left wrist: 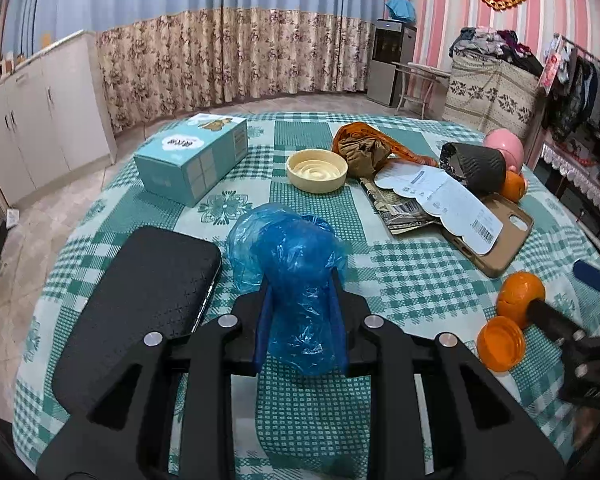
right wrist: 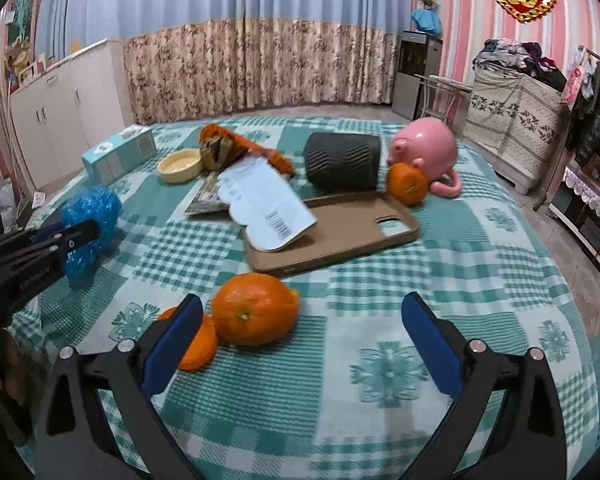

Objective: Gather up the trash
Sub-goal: 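Grasp the blue plastic bag with the left gripper while the right gripper grasps an orange, then carry the bag and orange to the blue basket and release both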

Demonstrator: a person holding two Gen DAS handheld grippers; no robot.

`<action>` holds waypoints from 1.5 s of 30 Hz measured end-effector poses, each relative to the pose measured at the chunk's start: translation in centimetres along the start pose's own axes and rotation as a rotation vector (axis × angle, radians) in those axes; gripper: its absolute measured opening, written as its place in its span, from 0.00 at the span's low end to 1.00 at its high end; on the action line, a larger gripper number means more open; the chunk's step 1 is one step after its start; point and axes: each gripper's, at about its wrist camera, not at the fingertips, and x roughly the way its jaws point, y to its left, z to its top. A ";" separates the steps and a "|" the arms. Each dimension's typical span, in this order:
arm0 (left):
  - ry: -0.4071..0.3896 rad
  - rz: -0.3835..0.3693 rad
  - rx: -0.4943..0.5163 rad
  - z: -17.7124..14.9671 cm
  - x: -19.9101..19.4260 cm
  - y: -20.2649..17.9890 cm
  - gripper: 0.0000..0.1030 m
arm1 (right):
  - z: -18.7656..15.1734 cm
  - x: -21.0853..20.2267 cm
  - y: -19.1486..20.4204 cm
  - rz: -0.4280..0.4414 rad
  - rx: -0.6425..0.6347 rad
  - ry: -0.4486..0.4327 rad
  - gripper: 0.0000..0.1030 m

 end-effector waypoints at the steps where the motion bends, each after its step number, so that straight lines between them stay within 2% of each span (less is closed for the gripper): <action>1: -0.001 -0.004 -0.008 0.0 0.0 0.2 0.23 | 0.0 0.3 0.3 0.002 -0.009 0.003 0.92; 4: 0.004 -0.011 -0.017 -0.2 0.1 0.3 0.23 | -0.2 1.2 0.5 0.031 -0.011 0.035 0.67; 6: 0.008 -0.008 -0.012 -0.3 0.2 0.2 0.23 | -0.4 1.3 0.2 0.067 0.005 0.042 0.61; 8: 0.010 -0.005 -0.005 -0.3 0.3 0.0 0.23 | -0.3 1.1 0.0 0.105 0.012 0.037 0.44; 11: 0.015 -0.002 0.005 -0.4 0.4 -0.1 0.23 | -0.5 0.8 -0.2 0.122 0.024 0.023 0.36; 17: 0.003 0.003 0.025 0.2 0.0 -1.0 0.23 | -0.3 -1.3 -3.3 0.111 0.093 -0.021 0.33; 23: -0.046 -0.074 0.069 1.8 -2.2 -4.5 0.23 | 0.0 -5.6 -9.7 0.043 0.224 -0.047 0.33; 28: -0.077 -0.150 0.155 2.3 -3.5 -10.4 0.23 | -1.2 -10.7 -16.0 -0.083 0.298 -0.097 0.33; 36: -0.096 -0.371 0.212 1.6 -5.4 -21.9 0.23 | -6.5 -17.1 -25.9 -0.365 0.357 -0.126 0.33; 45: -0.101 -0.568 0.424 -1.5 -7.4 -36.3 0.23 | -12.9 -21.7 -34.5 -0.477 0.549 -0.157 0.33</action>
